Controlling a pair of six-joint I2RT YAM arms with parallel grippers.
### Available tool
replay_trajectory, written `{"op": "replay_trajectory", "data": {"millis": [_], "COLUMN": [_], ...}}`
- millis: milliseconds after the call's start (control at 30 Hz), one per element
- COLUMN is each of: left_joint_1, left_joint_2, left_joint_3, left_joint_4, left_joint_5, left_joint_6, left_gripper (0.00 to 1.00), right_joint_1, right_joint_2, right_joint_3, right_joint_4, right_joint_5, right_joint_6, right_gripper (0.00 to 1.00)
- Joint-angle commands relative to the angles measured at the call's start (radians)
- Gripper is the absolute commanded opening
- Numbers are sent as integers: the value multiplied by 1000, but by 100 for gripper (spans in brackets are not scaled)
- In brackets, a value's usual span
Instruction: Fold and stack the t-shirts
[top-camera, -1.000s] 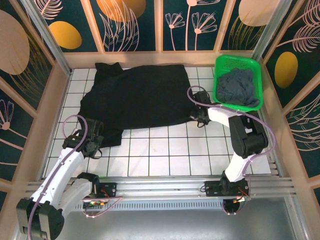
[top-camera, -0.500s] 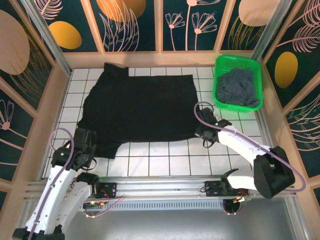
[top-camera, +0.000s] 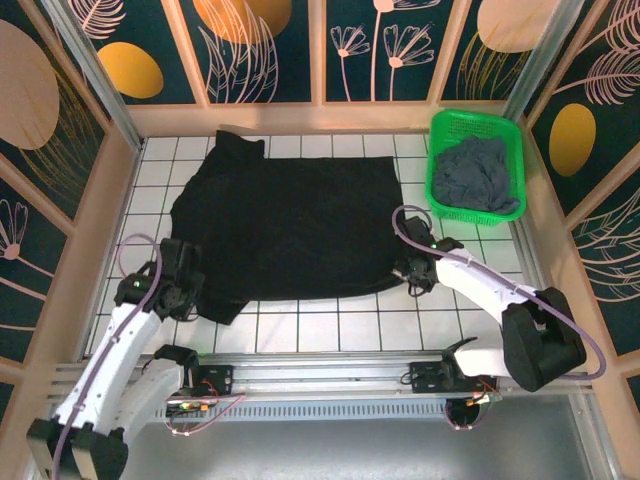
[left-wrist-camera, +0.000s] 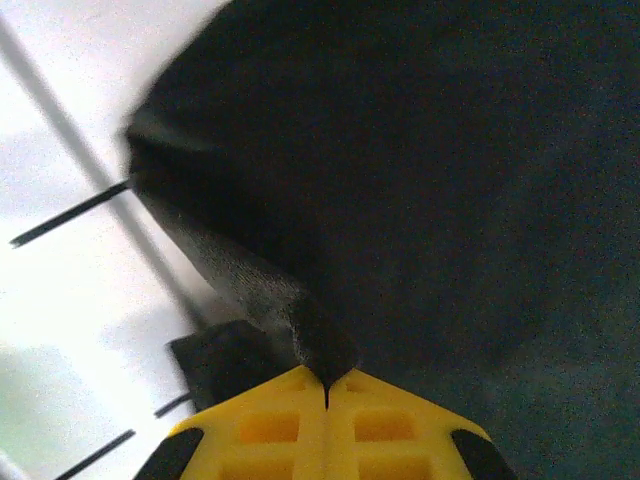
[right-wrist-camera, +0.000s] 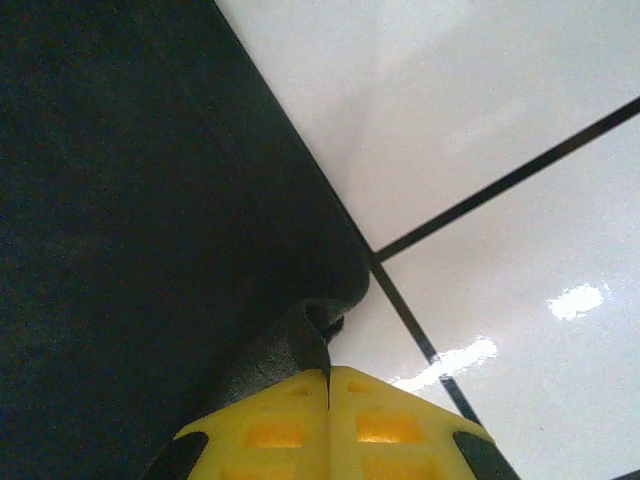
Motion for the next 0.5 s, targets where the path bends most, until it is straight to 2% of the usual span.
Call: {"op": "replay_trajectory", "data": {"millis": [0, 233, 467], "left_joint_1": [-3, 1, 43], "left_joint_2": [95, 349, 539], "left_joint_3": [92, 279, 401], "left_joint_4": [165, 229, 289], "left_joint_5": [17, -25, -42], "left_joint_6": [123, 267, 383], "left_gripper": [0, 0, 0], "right_joint_1": [-49, -132, -143], "right_joint_2": [14, 134, 284], "right_joint_3": [53, 204, 348], "right_joint_4": [-19, -22, -22], "right_joint_5": [-61, -100, -98], "right_joint_6": [20, -16, -41], "right_gripper": [0, 0, 0]}}
